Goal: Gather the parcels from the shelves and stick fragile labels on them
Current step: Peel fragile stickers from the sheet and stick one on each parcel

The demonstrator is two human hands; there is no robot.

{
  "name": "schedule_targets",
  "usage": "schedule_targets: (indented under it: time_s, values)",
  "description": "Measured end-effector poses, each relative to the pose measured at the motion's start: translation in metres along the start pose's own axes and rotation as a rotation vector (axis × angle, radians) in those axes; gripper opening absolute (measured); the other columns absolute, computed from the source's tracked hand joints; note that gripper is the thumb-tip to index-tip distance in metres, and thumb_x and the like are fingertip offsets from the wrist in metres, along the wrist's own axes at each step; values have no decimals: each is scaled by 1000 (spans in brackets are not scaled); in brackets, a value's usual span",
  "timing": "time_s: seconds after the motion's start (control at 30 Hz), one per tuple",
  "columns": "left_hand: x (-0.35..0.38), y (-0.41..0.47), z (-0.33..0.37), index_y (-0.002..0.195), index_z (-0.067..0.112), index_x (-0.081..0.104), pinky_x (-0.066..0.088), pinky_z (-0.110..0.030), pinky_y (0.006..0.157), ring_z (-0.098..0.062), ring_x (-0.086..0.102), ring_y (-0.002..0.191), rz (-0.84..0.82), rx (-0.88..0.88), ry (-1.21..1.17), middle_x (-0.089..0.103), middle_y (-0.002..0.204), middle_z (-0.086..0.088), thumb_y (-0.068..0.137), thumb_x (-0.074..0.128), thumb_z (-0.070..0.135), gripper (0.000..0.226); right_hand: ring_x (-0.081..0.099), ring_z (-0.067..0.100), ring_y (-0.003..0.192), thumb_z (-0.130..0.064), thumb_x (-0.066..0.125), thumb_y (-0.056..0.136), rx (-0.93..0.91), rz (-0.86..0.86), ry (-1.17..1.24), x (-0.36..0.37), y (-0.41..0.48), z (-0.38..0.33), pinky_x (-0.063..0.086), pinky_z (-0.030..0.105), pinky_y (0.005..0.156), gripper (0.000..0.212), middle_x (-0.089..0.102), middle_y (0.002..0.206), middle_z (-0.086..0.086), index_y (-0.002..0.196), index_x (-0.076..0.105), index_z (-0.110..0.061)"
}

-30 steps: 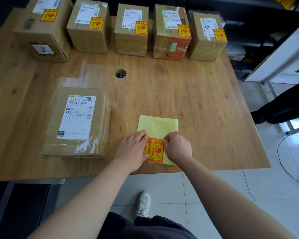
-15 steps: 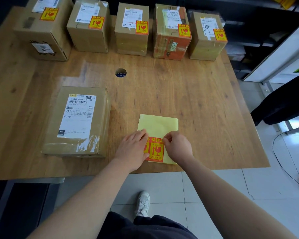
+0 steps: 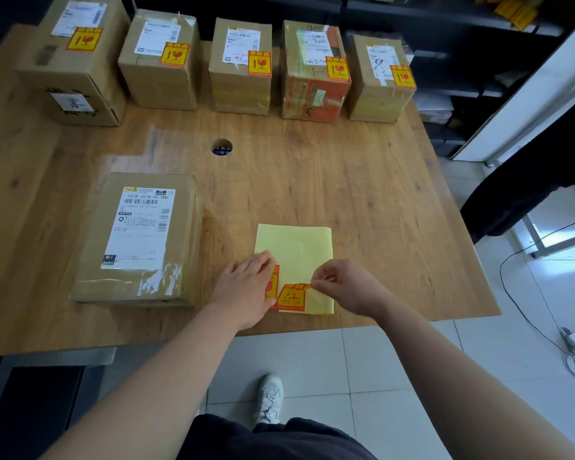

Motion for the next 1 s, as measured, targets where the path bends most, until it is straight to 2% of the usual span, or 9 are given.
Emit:
schedule_targets:
  time_s: [0.13, 0.23, 0.4, 0.5, 0.6, 0.67, 0.73, 0.83, 1.0]
  values:
    - [2, -1, 0, 151, 21, -5, 6, -44, 118, -17, -5, 145, -46, 12, 5, -12, 158, 3, 94, 44, 46, 79, 57, 0, 79, -25, 57, 93, -37, 75, 14, -11, -7, -4, 40, 8, 62, 14, 64, 92, -7, 97, 67, -16]
    - [1, -2, -4, 150, 22, -7, 4, -43, 118, -14, -7, 145, -62, 27, 28, -16, 157, 4, 96, 41, 42, 75, 57, -2, 73, -22, 59, 92, -50, 139, 62, -27, -13, -6, 39, 4, 59, 11, 66, 87, -7, 93, 68, -16]
    - [-3, -3, -2, 151, 20, 5, 6, -41, 119, -16, -1, 145, -10, 38, 11, -5, 159, 3, 97, 42, 37, 67, 60, 10, 76, -28, 58, 93, -66, 168, 100, -53, -23, -20, 46, 14, 63, 15, 68, 84, -6, 92, 69, -17]
    - [-24, -11, 2, 147, 21, 28, 18, -35, 115, -16, 17, 143, 178, 12, -277, 21, 156, 3, 100, 36, 31, 48, 63, 18, 87, -27, 58, 93, -94, 141, 131, -62, -26, -32, 51, 30, 79, 16, 70, 87, -3, 91, 69, -15]
    - [-44, -24, 6, 138, 20, 44, 40, -34, 105, -10, 47, 125, 261, -27, -692, 51, 136, 4, 99, 41, 33, 41, 64, 14, 86, -24, 57, 94, -155, 82, 118, -63, -27, -48, 52, 32, 84, 14, 70, 85, -5, 91, 68, -15]
    - [-58, -37, 8, 120, 22, 57, 50, -27, 88, -4, 59, 102, 315, -23, -826, 64, 111, 7, 97, 46, 33, 28, 64, 13, 85, -24, 58, 93, -179, 59, 105, -60, -26, -60, 53, 33, 85, 12, 71, 84, -4, 89, 67, -17]
    - [-70, -51, 5, 99, 21, 62, 50, -26, 69, -8, 62, 81, 398, -49, -869, 67, 88, 5, 98, 46, 26, 18, 65, 26, 85, -22, 59, 93, -214, 74, 110, -57, -23, -73, 53, 44, 83, 12, 72, 81, -1, 86, 68, -17]
    - [-78, -75, -7, 83, 15, 62, 49, -42, 69, -22, 62, 73, 491, -110, -991, 67, 75, -5, 97, 44, 27, 26, 61, 38, 82, -19, 60, 91, -254, 91, 127, -49, -18, -92, 52, 47, 76, 11, 72, 78, 0, 82, 67, -17]
    - [-86, -100, -35, 81, 20, 64, 49, -27, 62, -7, 61, 65, 535, -184, -918, 67, 70, 6, 92, 56, 27, 15, 57, 13, 68, -16, 63, 89, -259, 141, 191, -23, -10, -126, 51, 39, 70, 5, 72, 77, 3, 85, 66, -13]
Point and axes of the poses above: each hand's wrist, its own y-axis towards the middle knuckle, its own x-axis out of the palm, z = x × y, the point moved 5 cm from there along y, towards the middle knuckle
